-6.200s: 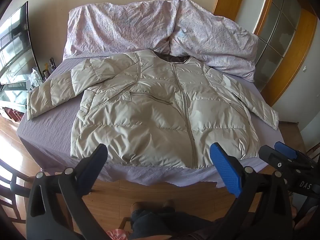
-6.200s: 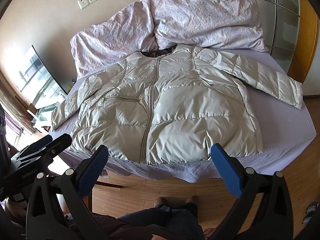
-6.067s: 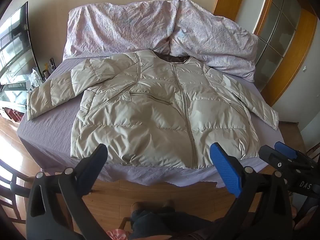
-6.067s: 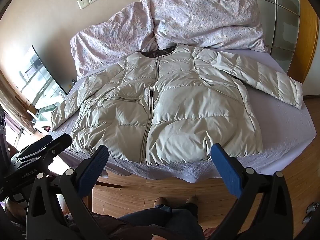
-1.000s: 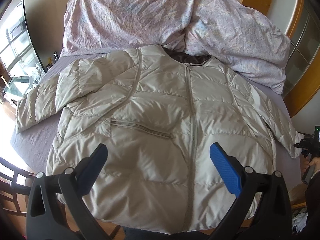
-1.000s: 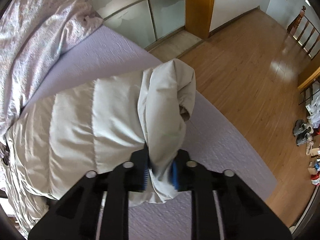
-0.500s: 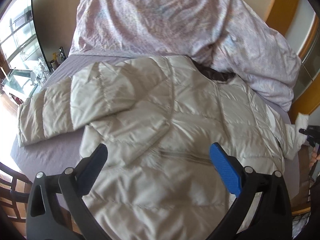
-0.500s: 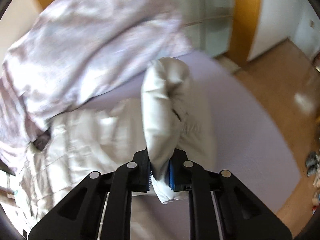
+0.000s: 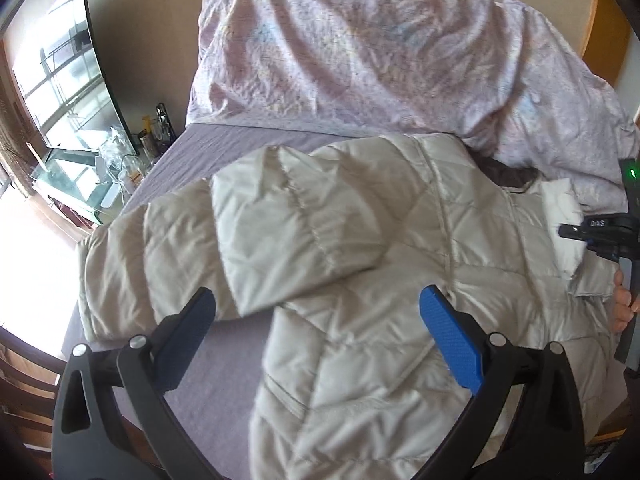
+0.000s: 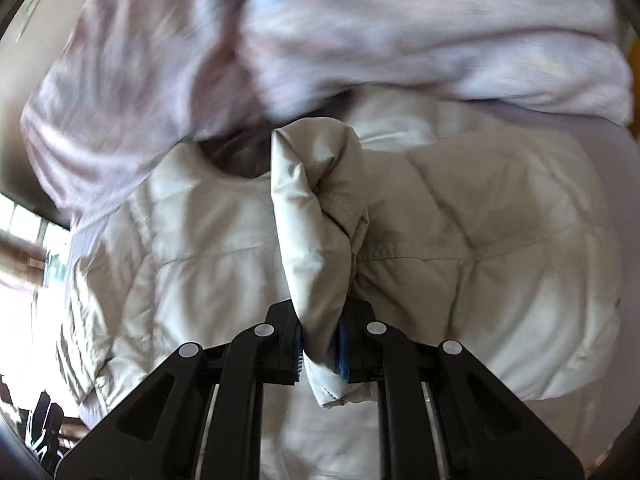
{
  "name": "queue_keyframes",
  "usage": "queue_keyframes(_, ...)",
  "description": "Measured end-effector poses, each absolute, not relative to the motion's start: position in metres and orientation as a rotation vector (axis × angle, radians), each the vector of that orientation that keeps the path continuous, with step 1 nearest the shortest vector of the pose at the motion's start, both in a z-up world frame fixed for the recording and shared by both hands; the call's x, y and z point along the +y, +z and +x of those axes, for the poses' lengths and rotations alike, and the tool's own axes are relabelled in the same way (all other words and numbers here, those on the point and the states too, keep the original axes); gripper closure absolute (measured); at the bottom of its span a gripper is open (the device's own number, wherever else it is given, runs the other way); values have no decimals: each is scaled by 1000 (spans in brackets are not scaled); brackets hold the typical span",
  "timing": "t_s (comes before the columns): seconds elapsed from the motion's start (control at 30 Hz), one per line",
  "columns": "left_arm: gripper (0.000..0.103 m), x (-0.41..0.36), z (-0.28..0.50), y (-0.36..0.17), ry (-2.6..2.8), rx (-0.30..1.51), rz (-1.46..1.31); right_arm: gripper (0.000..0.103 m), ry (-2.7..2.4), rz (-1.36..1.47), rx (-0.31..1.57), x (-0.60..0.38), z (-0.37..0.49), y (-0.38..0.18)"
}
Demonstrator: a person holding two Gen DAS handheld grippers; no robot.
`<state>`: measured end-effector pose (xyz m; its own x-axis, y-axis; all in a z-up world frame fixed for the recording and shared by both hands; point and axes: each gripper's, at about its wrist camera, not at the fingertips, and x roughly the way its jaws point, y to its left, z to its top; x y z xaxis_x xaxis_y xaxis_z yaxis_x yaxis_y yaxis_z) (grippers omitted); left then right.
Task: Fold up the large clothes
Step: 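Fold the held sleeve across the jacket front with the right gripper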
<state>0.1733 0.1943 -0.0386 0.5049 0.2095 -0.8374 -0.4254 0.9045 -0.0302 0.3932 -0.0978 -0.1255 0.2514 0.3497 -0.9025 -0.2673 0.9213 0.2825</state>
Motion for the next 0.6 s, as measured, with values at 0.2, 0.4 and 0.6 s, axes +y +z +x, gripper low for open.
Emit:
queue_keyframes(0.2, 2, 216, 176, -44, 400, 976, -243, 89, 446, 0, 1266, -41, 378, -134)
queue_keyframes(0.4, 2, 231, 182, -49, 412, 993, -229, 79, 490, -74, 1288, -28, 372, -145)
queue_keyframes(0.6, 2, 247, 190, -56, 418, 1012, -228, 48, 570, 50, 1245, -41, 373, -116)
